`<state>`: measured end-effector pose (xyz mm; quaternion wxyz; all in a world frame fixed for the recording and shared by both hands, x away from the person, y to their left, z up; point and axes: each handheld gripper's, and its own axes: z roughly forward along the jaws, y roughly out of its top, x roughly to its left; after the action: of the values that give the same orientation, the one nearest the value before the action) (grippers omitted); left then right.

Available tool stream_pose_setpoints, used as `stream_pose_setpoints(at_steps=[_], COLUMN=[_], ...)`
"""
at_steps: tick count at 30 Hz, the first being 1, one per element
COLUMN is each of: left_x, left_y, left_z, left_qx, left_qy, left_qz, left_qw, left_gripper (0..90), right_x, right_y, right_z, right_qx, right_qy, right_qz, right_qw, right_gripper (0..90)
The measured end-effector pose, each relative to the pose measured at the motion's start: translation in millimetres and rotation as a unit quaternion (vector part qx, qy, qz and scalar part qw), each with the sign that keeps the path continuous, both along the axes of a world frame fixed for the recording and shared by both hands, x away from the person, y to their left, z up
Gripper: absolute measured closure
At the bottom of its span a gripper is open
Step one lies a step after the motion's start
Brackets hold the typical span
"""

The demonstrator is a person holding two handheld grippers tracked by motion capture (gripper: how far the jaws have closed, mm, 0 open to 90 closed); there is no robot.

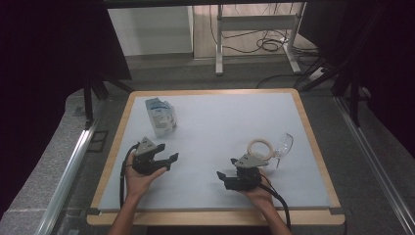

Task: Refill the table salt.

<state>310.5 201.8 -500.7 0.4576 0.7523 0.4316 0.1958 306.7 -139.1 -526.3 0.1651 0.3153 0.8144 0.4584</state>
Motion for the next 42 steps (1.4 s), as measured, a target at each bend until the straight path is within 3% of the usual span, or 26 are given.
stream_pose_setpoints(at_steps=[3,11,13,17,22,23,27,29,33,37,42], left_x=[3.5,18.9,27.4,37.0,59.2,62.3,73.5,82.7,93.6,100.7,116.4], left_y=[3.4,24.9,32.9,38.9,55.4,58.1,65.8,72.5,75.5,74.1,74.4], left_z=[0.2,9.0,12.6,16.0,19.0,18.0,16.7,16.4,17.0,18.5,27.0], left_qx=[-0.001,-0.012,-0.014,-0.009,-0.011,-0.017,-0.02,-0.043,-0.05,-0.034,-0.022], left_qy=[0.001,-0.01,-0.012,-0.017,-0.026,-0.035,-0.026,-0.026,-0.015,-0.012,0.01], left_qz=[0.004,0.043,0.058,0.067,0.074,0.08,0.084,0.082,0.062,0.043,-0.004], left_qw=[1.0,0.9989,0.9981,0.9976,0.9968,0.996,0.9959,0.9954,0.9967,0.9984,0.9997], left_gripper=[33.5,38.1,39.3,41.0,42.1,42.3,43.8,45.1,45.7,47.3,52.5], right_x=[1.1,1.0,-0.4,-2.6,-6.6,-6.9,-7.6,-8.2,-8.8,-8.5,-8.2], right_y=[-2.2,-1.8,0.6,3.9,10.8,12.1,15.0,17.2,18.6,18.0,16.4], right_z=[0.0,-0.5,0.2,0.6,-2.1,-2.8,-4.1,-5.3,-6.8,-6.9,-7.2], right_qx=[-0.001,-0.003,-0.003,-0.003,-0.011,-0.012,-0.016,-0.019,-0.024,-0.024,-0.023], right_qy=[0.001,0.002,0.0,0.0,0.0,0.0,0.001,0.002,0.002,0.002,0.001], right_qz=[-0.002,-0.001,0.001,0.005,0.017,0.018,0.023,0.024,0.025,0.025,0.023], right_qw=[1.0,1.0,1.0,1.0,0.9998,0.9998,0.9996,0.9995,0.9994,0.9994,0.9995], right_gripper=[27.4,27.3,27.4,27.3,27.3,27.4,27.3,27.3,27.3,27.3,27.3])
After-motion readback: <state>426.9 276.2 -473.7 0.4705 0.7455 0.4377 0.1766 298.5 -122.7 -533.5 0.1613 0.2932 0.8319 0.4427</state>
